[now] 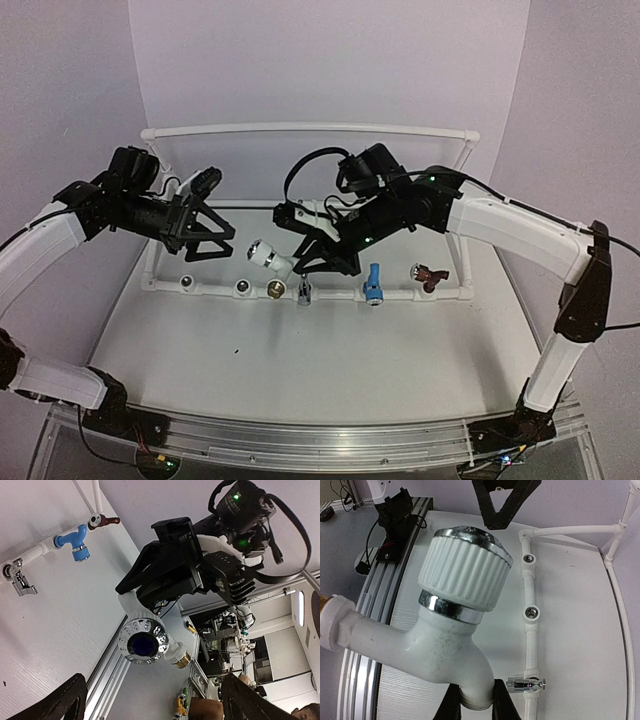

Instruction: Install the water faucets

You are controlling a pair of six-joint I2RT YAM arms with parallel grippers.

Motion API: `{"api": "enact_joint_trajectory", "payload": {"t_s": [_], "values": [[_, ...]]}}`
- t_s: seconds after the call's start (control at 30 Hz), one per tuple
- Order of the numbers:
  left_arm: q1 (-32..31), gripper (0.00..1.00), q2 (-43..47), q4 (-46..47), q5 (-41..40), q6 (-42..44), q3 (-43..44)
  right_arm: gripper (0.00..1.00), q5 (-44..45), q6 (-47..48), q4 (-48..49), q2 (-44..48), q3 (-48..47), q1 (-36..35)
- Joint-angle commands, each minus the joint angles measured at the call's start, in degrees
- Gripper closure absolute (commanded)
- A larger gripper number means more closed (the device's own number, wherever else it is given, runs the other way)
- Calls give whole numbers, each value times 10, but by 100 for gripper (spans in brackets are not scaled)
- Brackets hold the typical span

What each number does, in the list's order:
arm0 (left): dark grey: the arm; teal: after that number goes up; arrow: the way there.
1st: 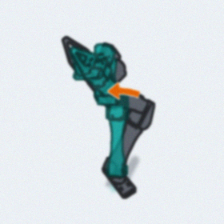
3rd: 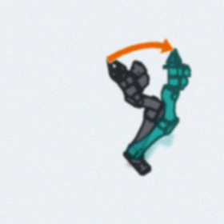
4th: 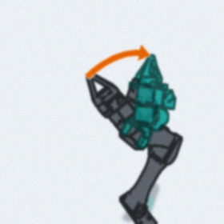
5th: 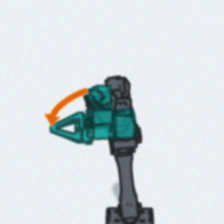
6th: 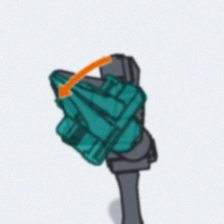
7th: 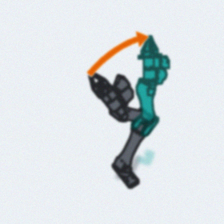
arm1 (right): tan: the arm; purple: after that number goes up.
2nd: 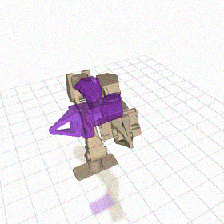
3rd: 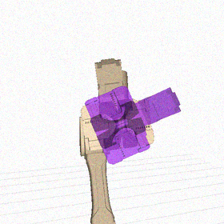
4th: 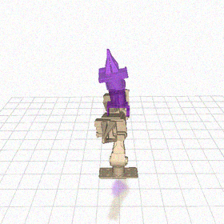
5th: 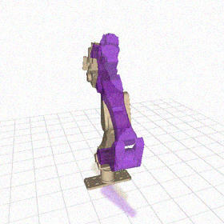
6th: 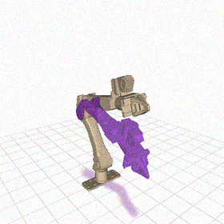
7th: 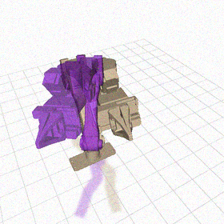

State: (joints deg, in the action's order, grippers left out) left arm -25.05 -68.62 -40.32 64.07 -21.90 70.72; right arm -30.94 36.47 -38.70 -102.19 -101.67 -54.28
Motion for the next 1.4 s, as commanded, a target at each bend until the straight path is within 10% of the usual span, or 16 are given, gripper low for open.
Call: {"api": "enact_joint_trajectory", "payload": {"t_s": [0.0,0.67,1.37], "values": [[-43,9,-28,-19,-43,30,41,96,-8,-11,4,-14,-31,0],[-86,48,-84,39,-26,-2,43,94,0,8,-1,-15,-22,-6],[-91,60,-100,51,-32,-14,32,94,18,8,-1,-17,-32,-7]]}}
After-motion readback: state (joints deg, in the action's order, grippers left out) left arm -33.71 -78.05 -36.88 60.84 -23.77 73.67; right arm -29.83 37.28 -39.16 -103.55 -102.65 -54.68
